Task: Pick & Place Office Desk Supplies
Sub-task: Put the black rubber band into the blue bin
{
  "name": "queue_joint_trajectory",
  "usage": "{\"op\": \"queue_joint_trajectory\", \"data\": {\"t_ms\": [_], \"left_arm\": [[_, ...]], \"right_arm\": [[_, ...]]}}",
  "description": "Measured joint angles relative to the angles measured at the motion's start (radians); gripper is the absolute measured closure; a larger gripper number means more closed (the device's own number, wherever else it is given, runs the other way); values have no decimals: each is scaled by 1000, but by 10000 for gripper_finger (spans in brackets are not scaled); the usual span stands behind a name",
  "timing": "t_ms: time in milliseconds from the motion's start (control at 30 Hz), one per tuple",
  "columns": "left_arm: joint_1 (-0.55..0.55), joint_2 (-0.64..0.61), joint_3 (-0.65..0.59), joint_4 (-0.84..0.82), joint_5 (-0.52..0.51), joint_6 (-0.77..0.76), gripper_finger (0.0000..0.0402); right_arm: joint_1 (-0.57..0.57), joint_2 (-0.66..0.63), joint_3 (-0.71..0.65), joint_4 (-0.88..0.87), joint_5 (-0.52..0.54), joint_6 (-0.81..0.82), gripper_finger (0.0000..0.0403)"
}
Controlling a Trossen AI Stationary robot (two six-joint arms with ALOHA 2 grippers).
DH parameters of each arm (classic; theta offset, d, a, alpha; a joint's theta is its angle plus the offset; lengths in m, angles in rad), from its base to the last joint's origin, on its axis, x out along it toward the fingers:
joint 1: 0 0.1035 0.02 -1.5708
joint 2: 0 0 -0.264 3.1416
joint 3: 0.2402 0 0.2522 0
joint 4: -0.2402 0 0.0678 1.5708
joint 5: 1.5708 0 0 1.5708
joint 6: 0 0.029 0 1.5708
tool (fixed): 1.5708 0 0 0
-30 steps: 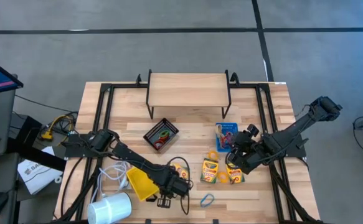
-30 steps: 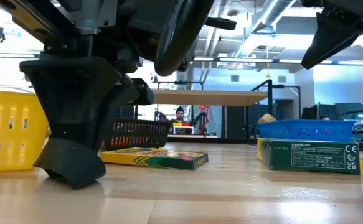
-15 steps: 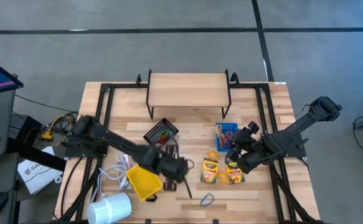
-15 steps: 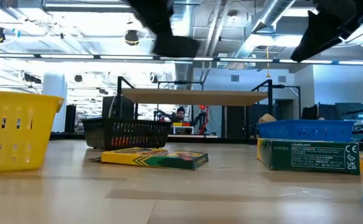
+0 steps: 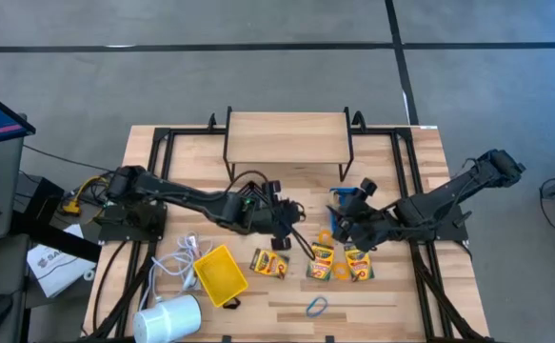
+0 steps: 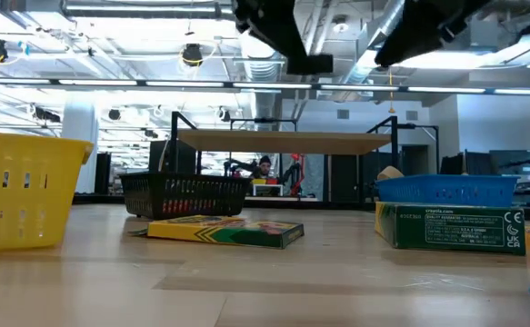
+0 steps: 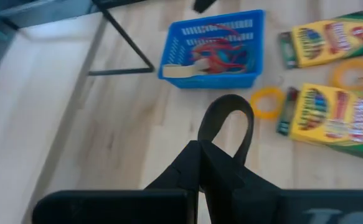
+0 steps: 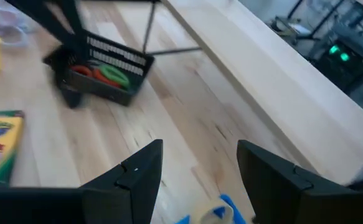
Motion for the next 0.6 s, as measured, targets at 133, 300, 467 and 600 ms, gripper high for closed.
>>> {"op": "queue_joint_trajectory", "data": {"t_ms": [133, 300, 467, 600], "left_arm": [[-1, -62, -143, 217, -18, 61, 399], [5, -246, -430, 590, 32, 130, 399], [36, -443, -738, 1044, 196, 127, 399], [55, -505, -894, 1222, 219, 96, 399]], "right_arm": [[19, 0, -22, 121, -13, -77, 200], [38, 0, -117, 330, -60, -153, 200], [36, 1, -183, 605, -93, -304, 200], [30, 1, -185, 773, -178, -417, 200]]}}
